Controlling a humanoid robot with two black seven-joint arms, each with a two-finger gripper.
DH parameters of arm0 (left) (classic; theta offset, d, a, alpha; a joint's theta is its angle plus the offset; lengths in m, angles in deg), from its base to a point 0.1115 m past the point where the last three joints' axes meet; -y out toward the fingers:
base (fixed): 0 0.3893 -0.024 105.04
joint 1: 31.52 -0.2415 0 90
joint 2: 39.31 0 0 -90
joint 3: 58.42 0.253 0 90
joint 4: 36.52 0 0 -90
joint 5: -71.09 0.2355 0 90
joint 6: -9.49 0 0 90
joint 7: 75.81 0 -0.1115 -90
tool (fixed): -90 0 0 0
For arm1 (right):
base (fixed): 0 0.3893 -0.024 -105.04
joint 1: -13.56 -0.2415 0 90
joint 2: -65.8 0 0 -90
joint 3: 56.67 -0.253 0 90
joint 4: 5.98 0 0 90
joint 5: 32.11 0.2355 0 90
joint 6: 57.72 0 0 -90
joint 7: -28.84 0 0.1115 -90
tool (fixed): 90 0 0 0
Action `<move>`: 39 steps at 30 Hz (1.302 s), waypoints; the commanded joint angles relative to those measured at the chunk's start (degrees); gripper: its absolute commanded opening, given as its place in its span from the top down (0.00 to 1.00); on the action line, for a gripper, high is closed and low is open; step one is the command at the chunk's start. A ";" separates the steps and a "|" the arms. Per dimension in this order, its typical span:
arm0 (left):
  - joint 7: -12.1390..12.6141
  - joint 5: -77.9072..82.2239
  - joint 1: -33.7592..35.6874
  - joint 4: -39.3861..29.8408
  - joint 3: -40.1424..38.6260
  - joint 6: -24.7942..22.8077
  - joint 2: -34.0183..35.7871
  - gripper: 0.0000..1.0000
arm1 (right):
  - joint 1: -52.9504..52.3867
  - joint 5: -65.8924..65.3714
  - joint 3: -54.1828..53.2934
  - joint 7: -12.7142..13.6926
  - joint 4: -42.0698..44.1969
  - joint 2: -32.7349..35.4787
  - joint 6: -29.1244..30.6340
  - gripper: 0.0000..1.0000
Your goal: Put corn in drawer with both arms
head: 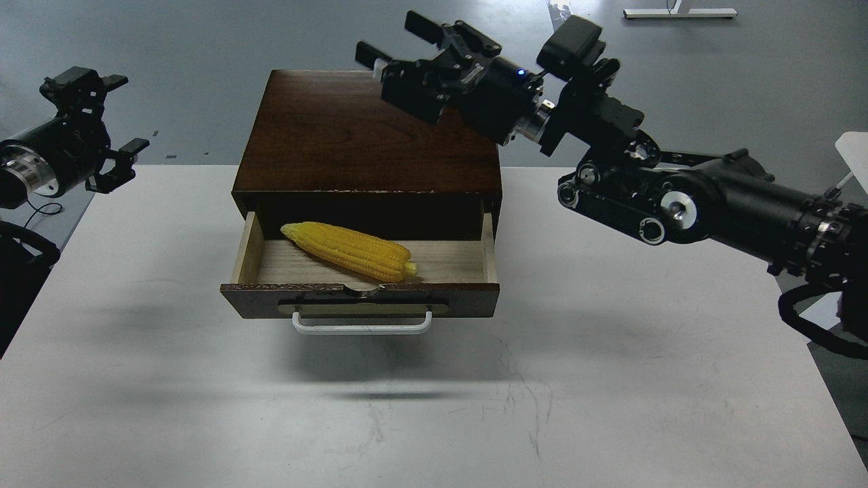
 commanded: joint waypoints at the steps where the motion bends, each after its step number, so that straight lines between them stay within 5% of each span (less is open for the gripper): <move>1: 0.01 0.01 -0.16 0.09 0.05 0.02 0.07 0.01 | 0.15 17.29 -0.39 3.56 -0.20 6.94 3.88 0.00; 8: 0.01 0.01 -0.16 0.09 0.05 0.02 -0.19 0.01 | 6.72 43.94 -3.02 14.01 0.15 18.12 20.34 0.00; 17: 0.01 0.01 -0.16 0.00 0.05 0.02 -0.63 0.01 | 20.62 50.39 -15.24 21.06 0.07 19.28 26.49 0.00; 25: -0.34 -0.08 -1.04 -0.17 -0.04 0.02 -0.72 0.01 | 23.53 50.48 -19.72 20.54 1.29 19.63 44.50 0.00; 29: -0.43 -0.96 -1.13 -0.17 -0.13 0.02 -0.72 0.01 | 23.44 50.48 -21.83 18.78 3.75 18.75 48.21 0.00; 32: -0.43 -1.66 -1.13 -0.35 -0.13 0.02 -0.72 0.01 | 23.35 50.48 -22.10 15.62 4.20 18.31 48.56 0.00; 36: -0.43 -1.84 -1.13 -0.35 -0.13 0.02 -0.90 0.01 | 23.44 50.39 -22.01 7.63 4.29 18.13 48.48 0.00; 39: -0.43 -2.54 -1.22 -0.35 -0.13 0.02 -1.25 0.01 | 23.44 50.39 -22.10 7.18 4.46 17.61 48.04 0.00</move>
